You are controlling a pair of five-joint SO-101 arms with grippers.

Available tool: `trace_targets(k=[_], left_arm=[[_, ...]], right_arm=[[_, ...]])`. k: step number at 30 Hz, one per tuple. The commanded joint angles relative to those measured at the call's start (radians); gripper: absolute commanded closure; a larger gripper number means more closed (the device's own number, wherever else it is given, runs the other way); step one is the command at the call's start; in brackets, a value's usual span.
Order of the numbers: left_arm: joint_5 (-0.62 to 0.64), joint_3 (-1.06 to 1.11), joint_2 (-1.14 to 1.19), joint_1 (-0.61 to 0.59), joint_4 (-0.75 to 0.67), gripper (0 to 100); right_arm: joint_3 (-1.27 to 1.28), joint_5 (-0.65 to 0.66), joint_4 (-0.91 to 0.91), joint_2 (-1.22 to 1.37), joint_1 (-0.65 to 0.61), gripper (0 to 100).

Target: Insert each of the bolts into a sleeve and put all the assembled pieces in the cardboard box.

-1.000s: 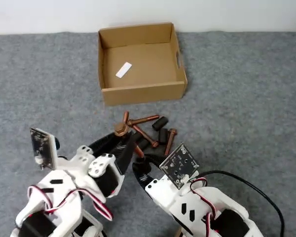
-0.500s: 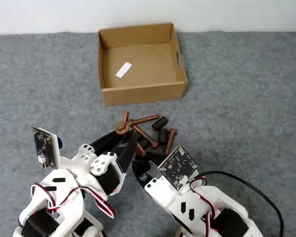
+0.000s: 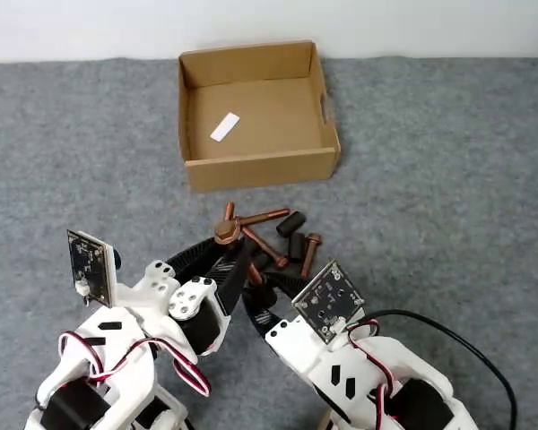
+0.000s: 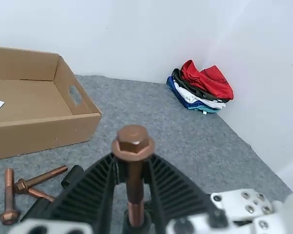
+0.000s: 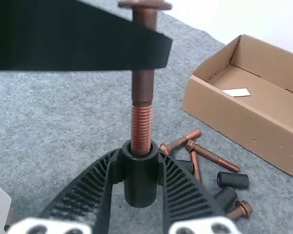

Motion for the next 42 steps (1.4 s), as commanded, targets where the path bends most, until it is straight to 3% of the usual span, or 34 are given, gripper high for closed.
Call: trace_targets(k=[1, 9, 15, 22, 30, 42], left_arm=[[-0.017, -0.004, -0.003, 0.006, -0.017, 99], [-0.120, 0.071, -0.005, 0.138, 0.126, 99], [-0.227, 0.134, -0.005, 0.137, 0.132, 99], [-0.244, 0.137, 0.003, 0.132, 0.132, 84], [-0.302, 0.125, 0.002, 0.038, 0.130, 83], [-0.299, -0.070, 0.003, 0.026, 0.164, 85]], right_arm=[[-0.026, 0.014, -0.038, -0.010, 0.012, 99.0], [-0.026, 0.015, -0.079, -0.007, 0.012, 99.0], [-0.026, 0.015, -0.079, -0.007, 0.012, 99.0], [-0.026, 0.015, -0.079, -0.008, 0.012, 99.0], [-0.026, 0.015, -0.079, -0.008, 0.012, 99.0], [-0.021, 0.009, -0.071, -0.007, 0.044, 99.0]])
